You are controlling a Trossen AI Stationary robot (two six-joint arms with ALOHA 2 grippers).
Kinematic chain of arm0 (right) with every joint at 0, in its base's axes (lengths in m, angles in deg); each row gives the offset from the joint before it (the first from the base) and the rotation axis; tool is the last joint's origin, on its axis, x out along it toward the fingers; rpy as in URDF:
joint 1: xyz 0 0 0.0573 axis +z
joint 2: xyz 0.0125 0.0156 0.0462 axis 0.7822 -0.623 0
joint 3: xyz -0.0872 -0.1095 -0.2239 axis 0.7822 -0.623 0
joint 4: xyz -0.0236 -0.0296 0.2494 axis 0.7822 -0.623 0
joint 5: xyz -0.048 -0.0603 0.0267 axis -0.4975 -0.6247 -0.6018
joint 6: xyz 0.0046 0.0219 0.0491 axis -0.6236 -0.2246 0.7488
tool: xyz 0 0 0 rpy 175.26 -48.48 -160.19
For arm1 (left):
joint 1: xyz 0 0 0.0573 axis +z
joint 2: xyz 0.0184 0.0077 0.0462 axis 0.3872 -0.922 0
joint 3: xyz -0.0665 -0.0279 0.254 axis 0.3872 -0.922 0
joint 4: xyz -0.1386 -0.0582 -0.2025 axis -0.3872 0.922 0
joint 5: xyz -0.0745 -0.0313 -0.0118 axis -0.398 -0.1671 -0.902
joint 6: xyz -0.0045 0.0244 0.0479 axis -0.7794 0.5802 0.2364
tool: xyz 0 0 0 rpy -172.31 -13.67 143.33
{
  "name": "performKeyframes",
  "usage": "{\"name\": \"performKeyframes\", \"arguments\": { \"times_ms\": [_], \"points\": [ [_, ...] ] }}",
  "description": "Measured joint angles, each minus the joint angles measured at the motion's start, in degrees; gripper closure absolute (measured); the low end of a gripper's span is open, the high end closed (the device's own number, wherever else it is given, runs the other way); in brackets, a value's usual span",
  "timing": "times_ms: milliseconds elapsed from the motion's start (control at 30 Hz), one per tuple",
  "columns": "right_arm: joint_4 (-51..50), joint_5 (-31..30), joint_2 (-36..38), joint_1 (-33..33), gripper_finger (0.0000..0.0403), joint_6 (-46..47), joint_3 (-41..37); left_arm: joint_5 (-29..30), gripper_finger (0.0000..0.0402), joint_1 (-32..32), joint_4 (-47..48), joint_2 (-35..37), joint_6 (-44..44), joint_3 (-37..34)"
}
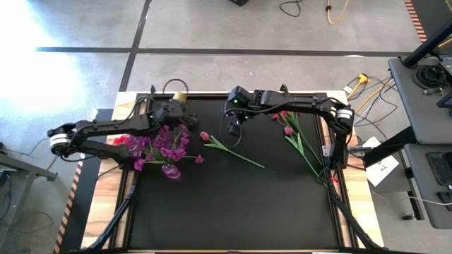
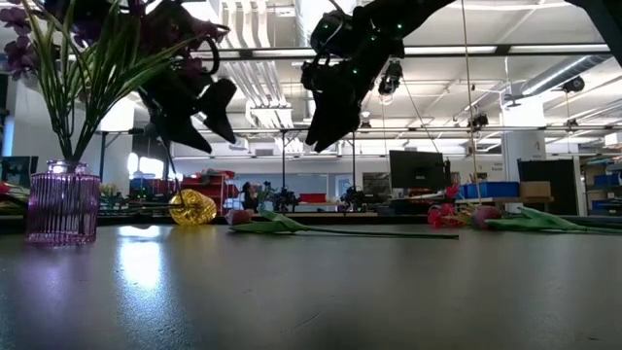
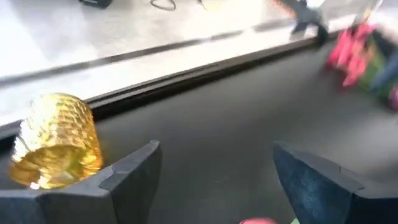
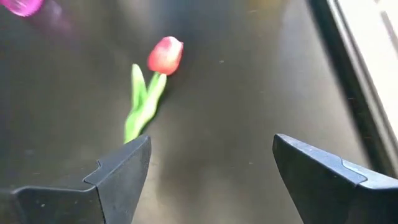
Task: Sort flowers into vase by color
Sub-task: Adjust the yellow vase on the table
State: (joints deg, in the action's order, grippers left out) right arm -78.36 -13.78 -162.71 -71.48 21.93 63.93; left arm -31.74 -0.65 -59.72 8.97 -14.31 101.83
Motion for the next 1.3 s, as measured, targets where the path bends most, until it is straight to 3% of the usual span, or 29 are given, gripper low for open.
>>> {"name": "performKeyframes", "arguments": {
  "times_ms": [133, 400, 600, 767, 967, 1200, 1300],
  "points": [
    [0.02, 2.83, -0.01, 0.02, 0.0074, 4.22, 0.0, -1.66, 0.0117, 0.1, -7.55, 1.11, -10.56, -4.16],
    [0.98, 8.25, -0.01, 0.0, 0.0074, 7.48, 0.0, -3.77, 0.017, 1.36, -19.51, 1.87, -26.28, -7.28],
    [1.31, 8.44, -0.03, -0.01, 0.0074, 1.37, -0.02, -12.85, 0.0167, 4.82, -23.01, -1.54, -27.96, -5.01],
    [4.88, 8.53, -0.08, -0.51, 0.0074, -3.87, -0.02, -11.3, 0.0142, 8.84, -23.46, 0.16, -29.24, -2.73],
    [6.47, 8.49, -0.06, -2.06, 0.0074, -7.2, -0.02, -3.77, 0.0138, 12.36, -2.25, -1.05, -23.84, 1.23],
    [4.6, 8.93, 0.34, -3.3, 0.0074, -9.42, -0.04, -10.59, 0.0139, 15.9, 9.62, -10.68, -19.4, 10.73],
    [2.06, 8.97, 0.34, -3.45, 0.0074, -10.25, -0.04, -12.85, 0.0138, 17.49, 19.64, -16.67, -17.25, 16.85]
  ]
}}
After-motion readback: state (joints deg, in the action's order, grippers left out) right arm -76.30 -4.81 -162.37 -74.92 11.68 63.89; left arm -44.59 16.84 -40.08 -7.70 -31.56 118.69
